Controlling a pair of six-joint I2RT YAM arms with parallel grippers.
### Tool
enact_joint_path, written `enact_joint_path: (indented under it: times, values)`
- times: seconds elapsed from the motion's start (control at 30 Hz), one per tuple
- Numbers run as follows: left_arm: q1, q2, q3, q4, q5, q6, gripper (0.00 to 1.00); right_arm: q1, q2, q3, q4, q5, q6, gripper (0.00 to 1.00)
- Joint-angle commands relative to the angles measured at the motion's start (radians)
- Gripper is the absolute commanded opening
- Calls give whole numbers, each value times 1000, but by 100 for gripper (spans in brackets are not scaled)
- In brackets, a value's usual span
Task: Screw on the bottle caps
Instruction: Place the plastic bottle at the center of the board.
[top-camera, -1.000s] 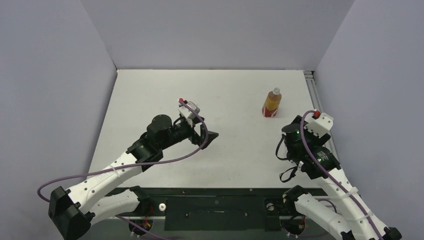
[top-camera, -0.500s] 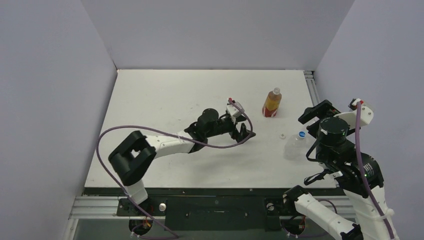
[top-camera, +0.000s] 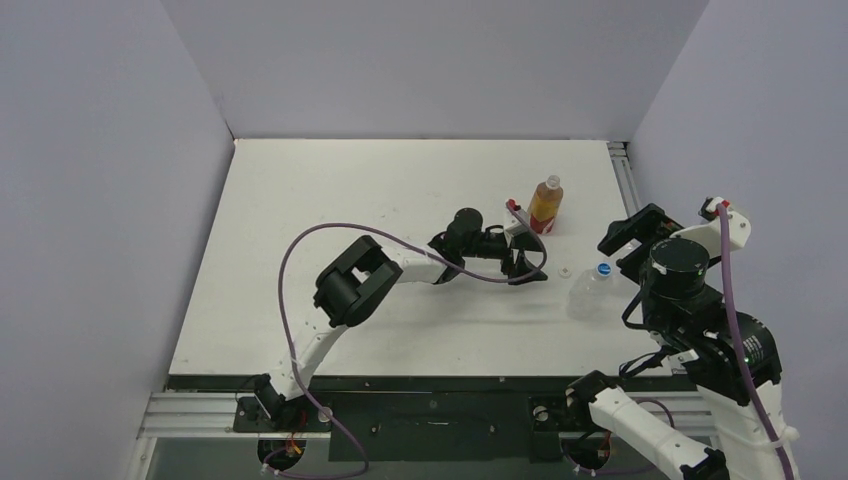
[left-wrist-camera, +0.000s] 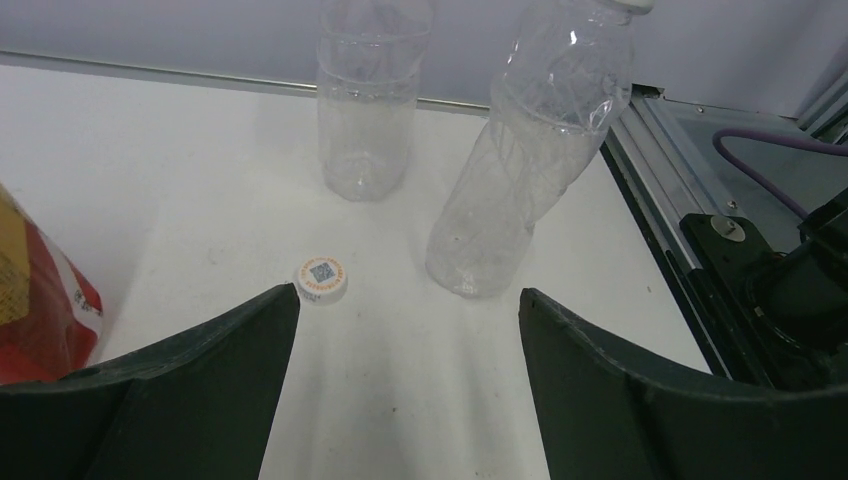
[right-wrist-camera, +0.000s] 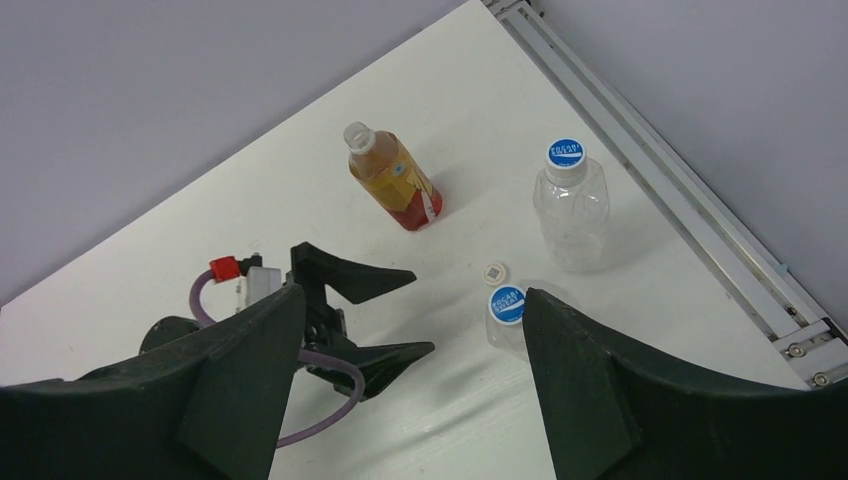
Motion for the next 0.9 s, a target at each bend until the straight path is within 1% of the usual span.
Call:
enact_joint_path:
  times: [0.0,0.07,0.17,0.27,0.37,0.5,0.6,0.7,0.8,0.83,0.87]
  values:
    - [-20,93,157,23,59,-12,76,-8,21,27,-1,-30,-34,75]
    - [-29,135,206,4,55,-11,76,-9,36,21,6,-38,-38,75]
    - [-43,203,282,-74,49,16,76,-9,51,14,23,-50,-45,75]
    - [-44,259,371,-101,29,6,76,-10,63,19,33,-61,-54,75]
    - [-40,330,482,-102,8,-80,77,-11,76,22,45,-78,-64,75]
    - [-48,419,624,-175,-20,-160,77,-13,98,28,49,-94,-74,75]
    - [-60,467,658,-190,-53,-169,77,-17,115,29,51,-98,-81,75]
    - [-74,477,655,-175,-102,-170,77,-22,126,24,57,-104,-87,75]
    - [-89,467,625,-187,-222,-168,77,-30,135,6,74,-127,-91,75]
    - [-92,464,609,-175,-241,-171,78,-33,137,0,78,-134,-91,75]
    - [-95,456,576,-126,-271,-186,78,-36,143,-3,86,-143,-94,75]
